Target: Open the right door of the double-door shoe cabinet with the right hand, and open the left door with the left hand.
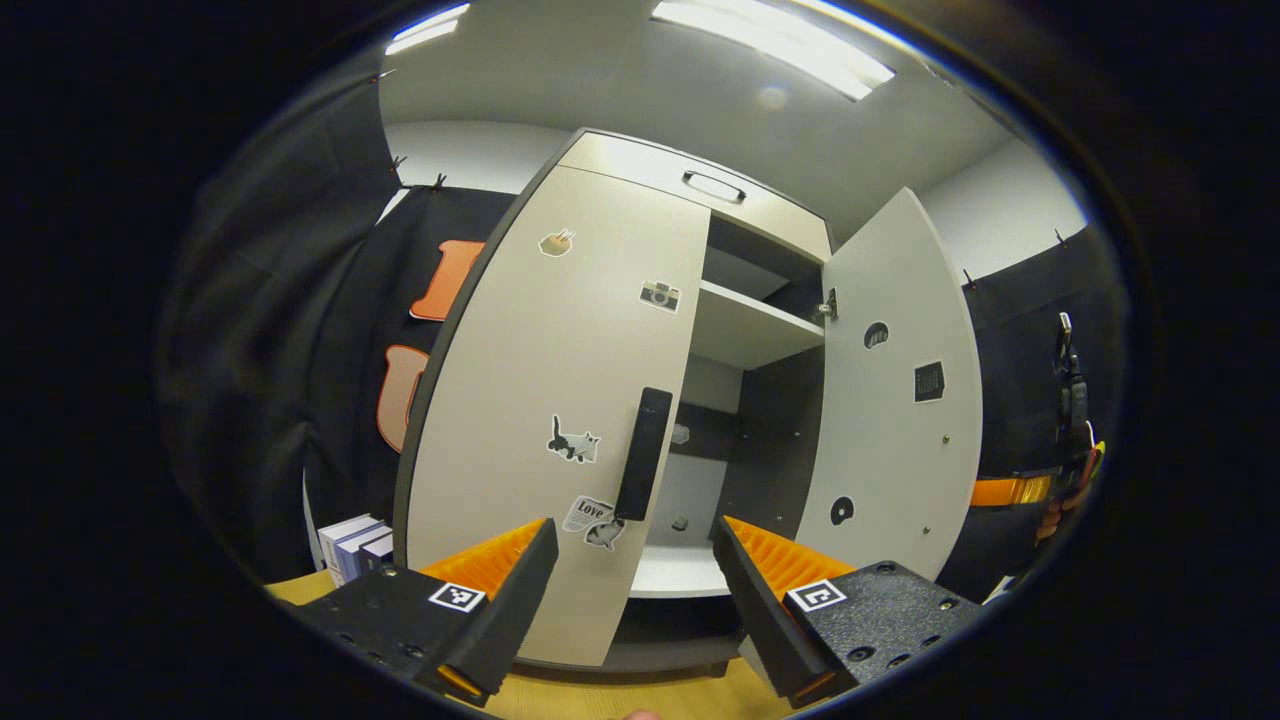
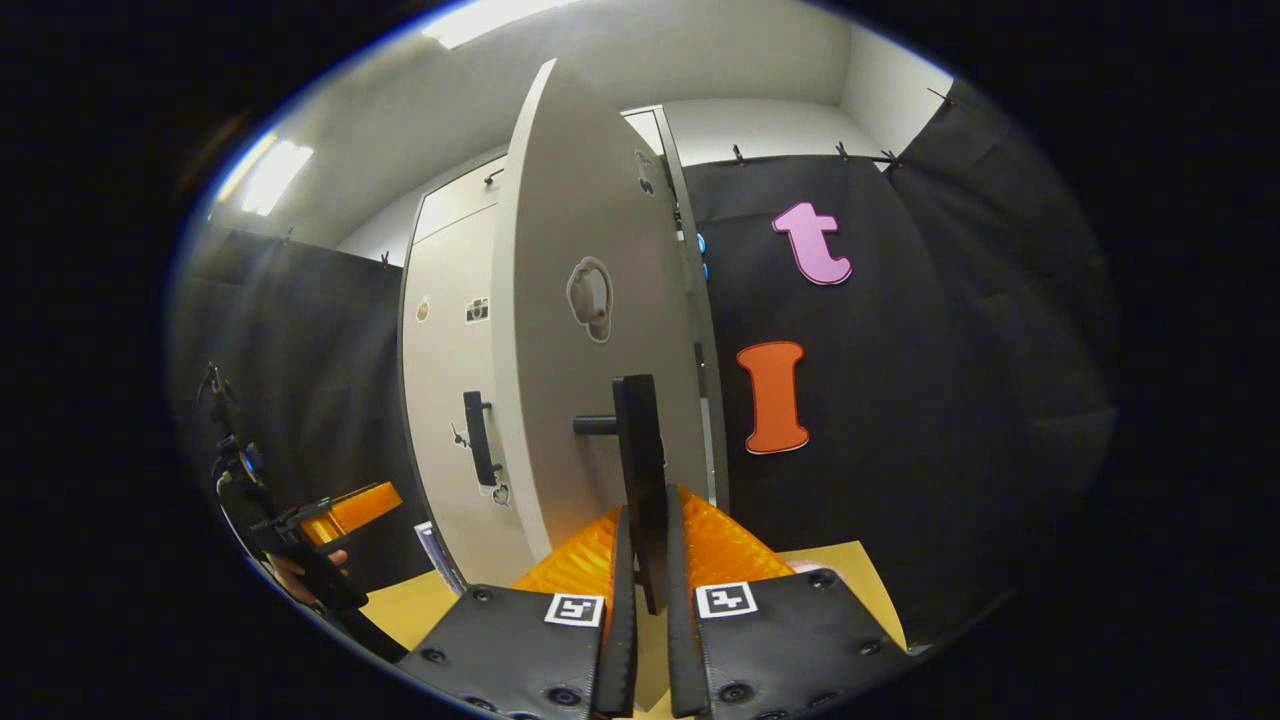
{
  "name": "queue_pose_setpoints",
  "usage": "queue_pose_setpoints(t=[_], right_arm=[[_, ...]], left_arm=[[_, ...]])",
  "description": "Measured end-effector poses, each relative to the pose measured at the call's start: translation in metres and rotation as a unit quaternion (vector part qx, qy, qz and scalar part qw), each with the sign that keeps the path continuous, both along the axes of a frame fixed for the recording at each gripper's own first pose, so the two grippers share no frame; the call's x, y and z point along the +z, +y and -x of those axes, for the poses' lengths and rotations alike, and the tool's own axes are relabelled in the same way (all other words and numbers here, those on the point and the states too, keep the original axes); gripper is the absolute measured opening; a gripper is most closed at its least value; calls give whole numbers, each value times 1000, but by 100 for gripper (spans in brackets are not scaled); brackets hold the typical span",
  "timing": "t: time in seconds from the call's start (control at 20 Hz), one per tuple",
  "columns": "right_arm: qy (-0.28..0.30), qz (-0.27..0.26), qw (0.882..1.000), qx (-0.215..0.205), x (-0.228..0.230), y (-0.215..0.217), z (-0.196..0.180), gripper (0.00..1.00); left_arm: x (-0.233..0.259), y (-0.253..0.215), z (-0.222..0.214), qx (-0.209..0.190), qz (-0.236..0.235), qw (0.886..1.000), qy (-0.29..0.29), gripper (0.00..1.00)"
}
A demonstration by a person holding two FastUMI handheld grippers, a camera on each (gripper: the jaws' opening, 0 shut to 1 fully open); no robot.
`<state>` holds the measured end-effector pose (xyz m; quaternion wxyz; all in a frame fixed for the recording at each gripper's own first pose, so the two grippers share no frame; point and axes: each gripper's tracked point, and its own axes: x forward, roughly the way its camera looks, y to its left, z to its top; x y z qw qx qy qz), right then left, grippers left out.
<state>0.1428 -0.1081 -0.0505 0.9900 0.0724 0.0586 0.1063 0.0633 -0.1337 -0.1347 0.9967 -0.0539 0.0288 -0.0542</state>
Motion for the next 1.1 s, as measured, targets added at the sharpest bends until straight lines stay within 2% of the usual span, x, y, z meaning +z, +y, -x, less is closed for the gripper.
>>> queue_pose_setpoints(t=[0.2, 0.4, 0.45, 0.5, 0.55, 0.9, 1.0, 1.05, 1.1], right_arm=[[-2, 16, 1000, -16, 1, -11, -1, 21], [-5, 28, 998, -53, 2, -29, -5, 21], [-4, 29, 997, -66, 2, -36, -3, 18], [-4, 23, 997, -70, 3, -37, -3, 0], [-1, 13, 998, -64, 2, -31, -3, 9], [-14, 0, 999, -52, 6, -28, 4, 9], [-14, 11, 997, -72, 4, -39, 9, 8], [-11, 21, 996, -90, 2, -48, 12, 0], [-10, 29, 994, -108, 0, -56, 14, 9]], left_arm=[[0, 0, -4, 2, -7, 1000, 1, 94], [1, -1, -9, 2, -23, 1000, 0, 94], [1, -2, -10, 1, -23, 1000, 0, 95], [0, -4, -11, -1, -21, 1000, 2, 95], [-1, -4, -13, -2, -17, 1000, 3, 94], [3, -6, -60, 9, -34, 999, 9, 94], [7, -10, -76, 10, -41, 999, 3, 94], [7, -10, -85, 17, -47, 999, 2, 94], [5, -10, -93, 22, -57, 998, 6, 94]])
